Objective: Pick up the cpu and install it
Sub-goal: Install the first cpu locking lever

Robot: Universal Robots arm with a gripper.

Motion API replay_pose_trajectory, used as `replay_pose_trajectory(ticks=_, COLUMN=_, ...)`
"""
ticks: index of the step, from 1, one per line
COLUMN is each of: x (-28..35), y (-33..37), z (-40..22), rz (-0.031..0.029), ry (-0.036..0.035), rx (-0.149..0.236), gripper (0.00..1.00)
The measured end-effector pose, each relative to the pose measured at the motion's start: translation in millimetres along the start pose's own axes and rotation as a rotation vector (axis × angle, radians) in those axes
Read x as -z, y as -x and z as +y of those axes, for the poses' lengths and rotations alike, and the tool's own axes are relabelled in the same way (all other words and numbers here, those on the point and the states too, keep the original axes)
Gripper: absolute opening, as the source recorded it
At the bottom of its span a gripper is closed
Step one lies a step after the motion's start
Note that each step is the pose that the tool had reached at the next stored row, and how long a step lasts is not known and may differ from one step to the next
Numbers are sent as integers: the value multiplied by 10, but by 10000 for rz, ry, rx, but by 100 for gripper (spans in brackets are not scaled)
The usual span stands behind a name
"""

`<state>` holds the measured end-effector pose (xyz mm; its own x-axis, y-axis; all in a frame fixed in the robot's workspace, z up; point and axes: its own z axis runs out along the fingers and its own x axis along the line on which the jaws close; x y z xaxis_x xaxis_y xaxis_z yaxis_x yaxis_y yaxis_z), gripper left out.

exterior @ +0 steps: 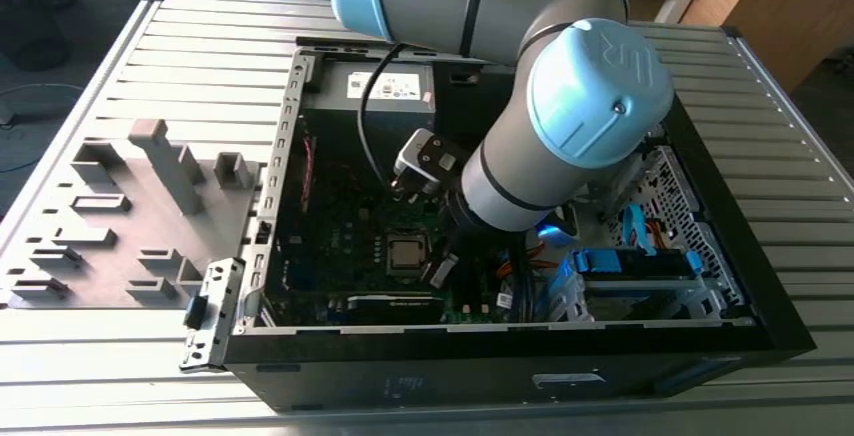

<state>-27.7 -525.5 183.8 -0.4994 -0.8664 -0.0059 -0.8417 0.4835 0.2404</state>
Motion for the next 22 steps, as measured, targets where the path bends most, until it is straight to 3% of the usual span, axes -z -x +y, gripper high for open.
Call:
replay_pose_trajectory(ticks=8, x=-19, y=-10, z=15, rz=-9, ry=-8, rx=6, gripper=11)
replay_pose_trajectory(ticks=15, x=-23, y=-24, z=38, rz=-42, ry=-63, rx=10, gripper=11)
replay_pose_trajectory(ticks=19, x=9, y=-23, z=50, rz=-71, ry=-75, rx=13, gripper=11)
replay_pose_trajectory(ticks=22, x=70, y=-23, z=62, rz=-59, ry=-85, rx=14, gripper=11)
